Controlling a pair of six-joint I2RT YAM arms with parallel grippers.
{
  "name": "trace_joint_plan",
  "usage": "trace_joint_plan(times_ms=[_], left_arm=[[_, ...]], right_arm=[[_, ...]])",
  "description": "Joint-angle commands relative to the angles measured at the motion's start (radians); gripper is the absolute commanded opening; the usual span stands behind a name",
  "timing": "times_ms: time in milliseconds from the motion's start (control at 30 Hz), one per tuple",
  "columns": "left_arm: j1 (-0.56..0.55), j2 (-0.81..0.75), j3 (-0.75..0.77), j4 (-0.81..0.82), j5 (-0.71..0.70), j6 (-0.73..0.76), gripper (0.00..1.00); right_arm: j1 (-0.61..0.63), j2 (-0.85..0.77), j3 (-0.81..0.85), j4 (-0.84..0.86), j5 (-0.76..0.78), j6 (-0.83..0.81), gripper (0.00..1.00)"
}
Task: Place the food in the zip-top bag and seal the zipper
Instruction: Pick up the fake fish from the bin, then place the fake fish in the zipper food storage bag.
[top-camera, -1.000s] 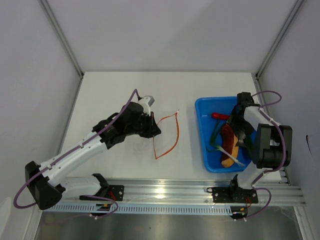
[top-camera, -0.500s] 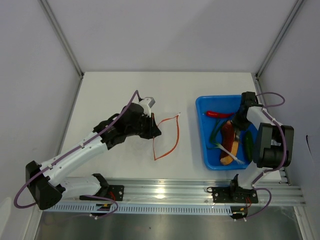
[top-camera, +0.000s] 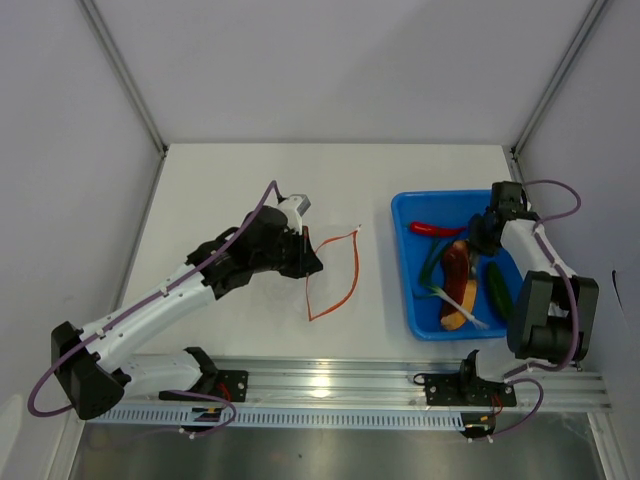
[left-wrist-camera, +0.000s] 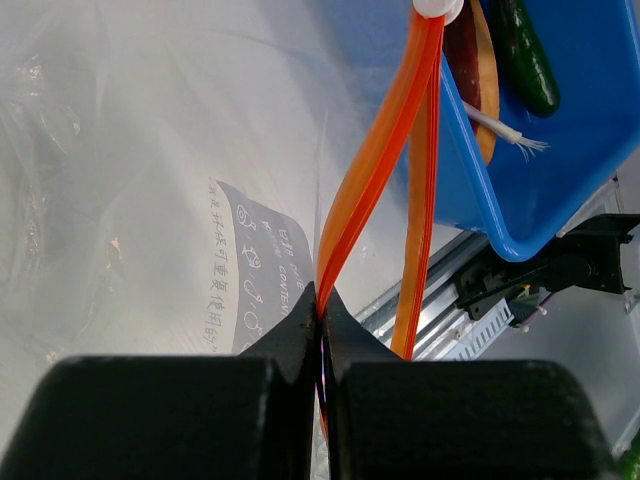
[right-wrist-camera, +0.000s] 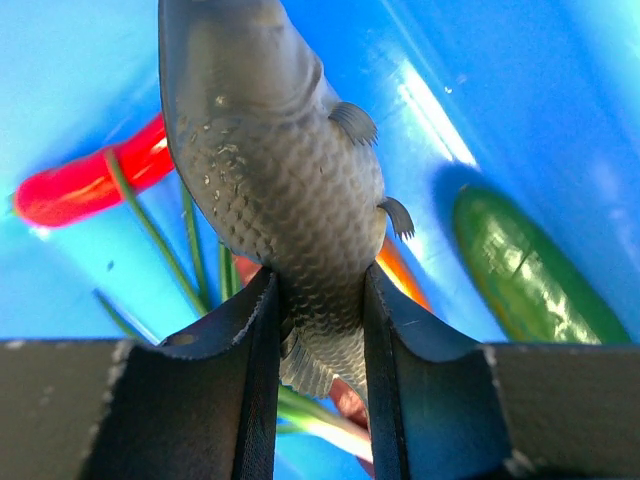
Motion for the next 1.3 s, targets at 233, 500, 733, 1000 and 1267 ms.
trace_joint_plan(times_ms=[233,500,733,1000,1267], left_arm=[[-0.005,-0.005,0.014,0.022,0.0,0.009,0.01],[-0.005,0.018,0.031,0.027,-0.026,-0.011,0.01],[-0.005,-0.005,0.013,0.06,-0.131,-0.06,0.01],[-0.005,-0.109,-0.104,0.174,-0.282,-0.172,0.01],[-0.022,-0.123,-0.135,0.217,-0.326,-0.199,0.01]], right_arm=[[0.011,-0.177,-0.005,-0.034,-0.285,-0.036,0.09],[0.12,-0.418,-0.048,0.047,-0.868,0.184,0.16],[0.298,-0.608,-0.154,0.188,-1.035,0.488,0.18],[0.488,-0.742,-0.264,0.402,-0.999,0.838,0.18],[0.648,-0.694,-0.356,0.598,-0.906,1.08,0.17]])
